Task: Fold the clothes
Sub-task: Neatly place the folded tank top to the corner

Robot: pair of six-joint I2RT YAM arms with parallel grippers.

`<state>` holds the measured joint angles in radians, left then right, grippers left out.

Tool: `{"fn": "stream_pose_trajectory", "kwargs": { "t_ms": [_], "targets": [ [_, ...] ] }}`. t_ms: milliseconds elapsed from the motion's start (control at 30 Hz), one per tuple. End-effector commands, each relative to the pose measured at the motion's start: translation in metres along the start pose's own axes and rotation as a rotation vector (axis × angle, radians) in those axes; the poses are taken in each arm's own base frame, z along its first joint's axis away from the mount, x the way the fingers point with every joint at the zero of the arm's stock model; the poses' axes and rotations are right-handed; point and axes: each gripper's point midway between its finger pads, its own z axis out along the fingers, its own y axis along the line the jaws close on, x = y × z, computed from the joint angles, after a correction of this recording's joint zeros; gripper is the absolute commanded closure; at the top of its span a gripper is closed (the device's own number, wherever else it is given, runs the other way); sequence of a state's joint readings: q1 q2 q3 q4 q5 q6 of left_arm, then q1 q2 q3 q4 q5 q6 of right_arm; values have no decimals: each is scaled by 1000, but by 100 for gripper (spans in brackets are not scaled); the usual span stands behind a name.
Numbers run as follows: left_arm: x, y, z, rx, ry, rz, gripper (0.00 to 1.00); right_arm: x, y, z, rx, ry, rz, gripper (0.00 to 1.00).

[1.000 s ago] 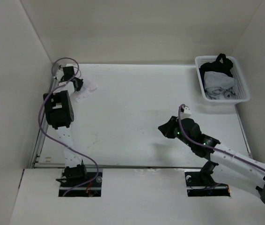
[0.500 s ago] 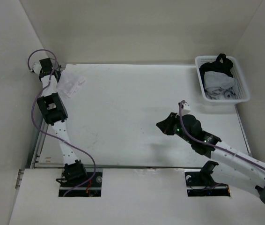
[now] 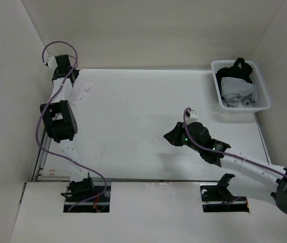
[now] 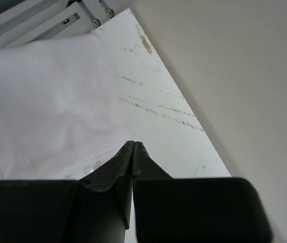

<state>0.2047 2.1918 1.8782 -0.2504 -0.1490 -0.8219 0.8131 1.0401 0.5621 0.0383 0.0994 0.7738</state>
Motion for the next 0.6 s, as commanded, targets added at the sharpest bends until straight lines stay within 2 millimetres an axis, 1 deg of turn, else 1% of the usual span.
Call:
{"fn": "stream_pose_trajectory", "kwargs": {
  "t_ms": [0, 100, 167, 233, 300, 367, 533, 567],
  "targets": [
    [-18, 26, -7, -74, -79, -25, 100, -28, 30, -10, -102, -87, -6, 90],
    [1, 48, 1, -134, -38, -26, 100, -27, 21, -14, -87, -89, -1, 90],
    [13, 64, 12, -169, -5, -42, 100, -28, 14, -14, -75, -97, 5, 89],
    [26, 71, 22, -185, 35, -59, 100, -30, 10, -14, -68, -100, 12, 89],
    [37, 75, 32, -191, 67, -69, 100, -31, 7, -14, -64, -101, 18, 89],
    [42, 74, 38, -188, 77, -74, 100, -32, 6, -13, -60, -96, 20, 89],
    [46, 76, 60, -207, 97, -83, 100, -40, 5, -8, -55, -101, 23, 89],
    [46, 74, 65, -202, 103, -89, 100, -41, 4, -8, -54, -102, 25, 89]
  ]
}}
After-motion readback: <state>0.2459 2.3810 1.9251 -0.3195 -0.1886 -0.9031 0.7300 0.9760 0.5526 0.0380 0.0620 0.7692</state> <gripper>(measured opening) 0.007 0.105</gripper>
